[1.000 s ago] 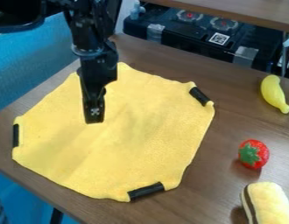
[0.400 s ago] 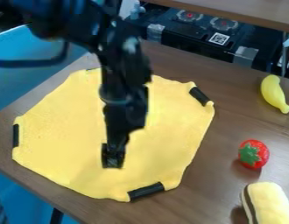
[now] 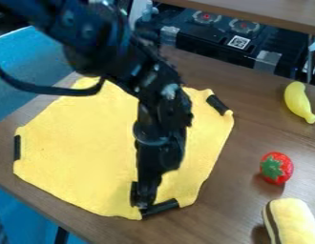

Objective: Fold the cloth from bottom right to top left

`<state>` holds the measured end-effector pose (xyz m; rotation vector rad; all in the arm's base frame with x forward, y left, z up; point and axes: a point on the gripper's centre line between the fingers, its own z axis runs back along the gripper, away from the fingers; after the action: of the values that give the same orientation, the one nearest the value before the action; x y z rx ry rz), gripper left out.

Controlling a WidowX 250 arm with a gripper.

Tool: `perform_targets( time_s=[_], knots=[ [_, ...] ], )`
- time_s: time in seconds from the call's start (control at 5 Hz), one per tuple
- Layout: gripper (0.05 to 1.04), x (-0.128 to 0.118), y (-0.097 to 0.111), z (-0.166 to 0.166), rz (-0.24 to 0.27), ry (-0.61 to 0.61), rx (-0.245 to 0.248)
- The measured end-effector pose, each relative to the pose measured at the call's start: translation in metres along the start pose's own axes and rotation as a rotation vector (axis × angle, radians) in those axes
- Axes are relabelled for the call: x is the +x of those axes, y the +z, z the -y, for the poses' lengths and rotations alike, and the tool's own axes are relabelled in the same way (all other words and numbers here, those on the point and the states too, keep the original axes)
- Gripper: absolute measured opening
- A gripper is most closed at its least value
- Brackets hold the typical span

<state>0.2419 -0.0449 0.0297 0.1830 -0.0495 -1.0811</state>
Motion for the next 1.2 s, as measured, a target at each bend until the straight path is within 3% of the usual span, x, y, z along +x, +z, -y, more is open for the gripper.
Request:
perform_targets(
  time_s=[0.6, 1.0, 1.2],
  knots=[
    [0.999, 0.015, 0.012, 0.013, 0.032, 0.016, 0.02],
    [0.971, 0.019, -0.01, 0.018, -0.002, 0.001, 0.055],
    [0.668, 0.019, -0.012, 0.016, -0.002, 0.009, 0.06]
  ],
)
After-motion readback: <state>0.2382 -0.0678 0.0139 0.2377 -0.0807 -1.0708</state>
